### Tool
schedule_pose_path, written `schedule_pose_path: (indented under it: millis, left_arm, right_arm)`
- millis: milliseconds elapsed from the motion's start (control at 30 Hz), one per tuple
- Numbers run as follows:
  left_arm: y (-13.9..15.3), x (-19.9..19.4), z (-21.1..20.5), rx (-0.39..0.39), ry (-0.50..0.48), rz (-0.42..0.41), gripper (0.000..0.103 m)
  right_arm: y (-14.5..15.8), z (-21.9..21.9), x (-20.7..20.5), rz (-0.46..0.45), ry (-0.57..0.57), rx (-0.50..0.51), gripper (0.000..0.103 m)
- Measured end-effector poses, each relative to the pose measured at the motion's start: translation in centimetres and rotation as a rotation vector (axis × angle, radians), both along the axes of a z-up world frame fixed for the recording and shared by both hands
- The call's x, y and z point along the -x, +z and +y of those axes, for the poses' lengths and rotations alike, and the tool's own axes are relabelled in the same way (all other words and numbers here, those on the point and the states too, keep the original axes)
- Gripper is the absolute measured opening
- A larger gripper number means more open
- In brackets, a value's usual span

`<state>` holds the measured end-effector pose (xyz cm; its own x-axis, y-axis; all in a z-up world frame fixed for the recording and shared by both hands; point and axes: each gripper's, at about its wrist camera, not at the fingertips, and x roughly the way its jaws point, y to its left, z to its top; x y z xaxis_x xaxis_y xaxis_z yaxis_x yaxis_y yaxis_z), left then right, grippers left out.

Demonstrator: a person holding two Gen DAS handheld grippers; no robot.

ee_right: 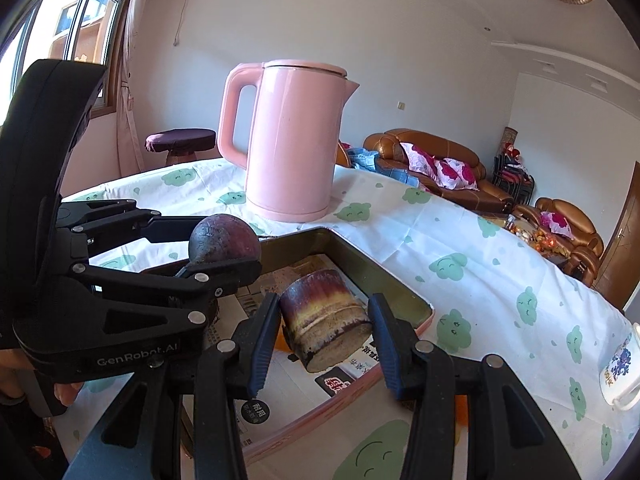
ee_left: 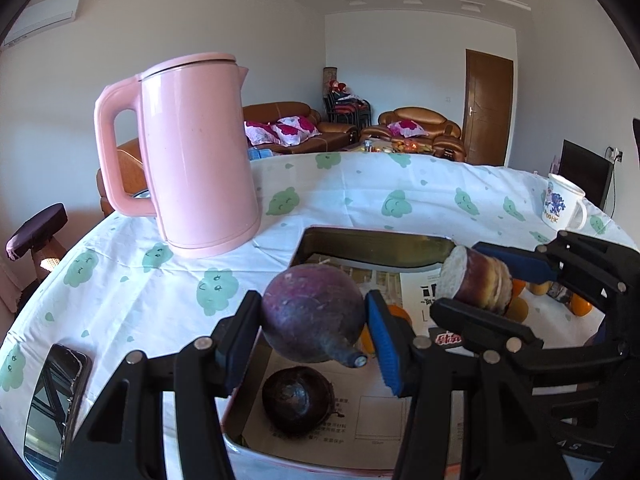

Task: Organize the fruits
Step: 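Release the sugarcane into the tin with the right tool while the left tool releases the passion fruit there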

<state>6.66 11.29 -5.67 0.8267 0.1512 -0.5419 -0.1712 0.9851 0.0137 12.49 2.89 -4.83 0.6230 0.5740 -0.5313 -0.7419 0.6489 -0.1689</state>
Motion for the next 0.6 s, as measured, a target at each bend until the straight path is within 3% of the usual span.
schedule_pose_path:
  millis: [300,600]
  left_arm:
    - [-0.6,-0.6,-0.2,-0.018,-0.011,0.045,0.055]
    - [-0.6,-0.7,-0.3,-0.034,0.008,0.044,0.056]
  right_arm:
    - [-2.0,0.7,-0.7,0.092,0.0,0.063,0.048]
    - [-2.5,1.3,-0.5,0.098,0.004,0.108,0.052]
